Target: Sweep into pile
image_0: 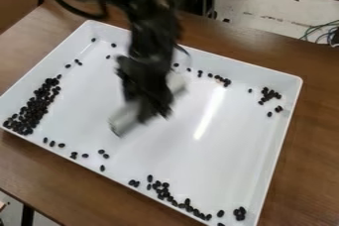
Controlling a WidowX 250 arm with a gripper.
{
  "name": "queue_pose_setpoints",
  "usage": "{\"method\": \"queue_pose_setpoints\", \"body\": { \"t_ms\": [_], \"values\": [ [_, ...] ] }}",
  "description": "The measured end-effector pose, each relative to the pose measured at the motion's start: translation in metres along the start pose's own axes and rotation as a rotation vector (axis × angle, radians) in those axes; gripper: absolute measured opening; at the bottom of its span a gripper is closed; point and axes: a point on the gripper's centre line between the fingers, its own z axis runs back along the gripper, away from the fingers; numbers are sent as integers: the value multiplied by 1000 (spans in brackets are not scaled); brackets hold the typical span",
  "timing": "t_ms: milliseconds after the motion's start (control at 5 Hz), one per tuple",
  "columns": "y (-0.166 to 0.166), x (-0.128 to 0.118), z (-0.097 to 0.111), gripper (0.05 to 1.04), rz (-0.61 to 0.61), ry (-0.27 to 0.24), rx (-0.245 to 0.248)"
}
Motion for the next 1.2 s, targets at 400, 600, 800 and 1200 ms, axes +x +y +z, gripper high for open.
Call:
{"method": "queue_pose_setpoints", "body": {
  "t_ms": [400,600,800,1200],
  "values": [
    [-83,37,-21,361,-302,6,-97],
    [-94,49,-26,360,-359,45,-139],
    [-96,75,-28,361,-348,25,-173],
    [-74,118,-32,360,-151,-13,-199]
  ]
}}
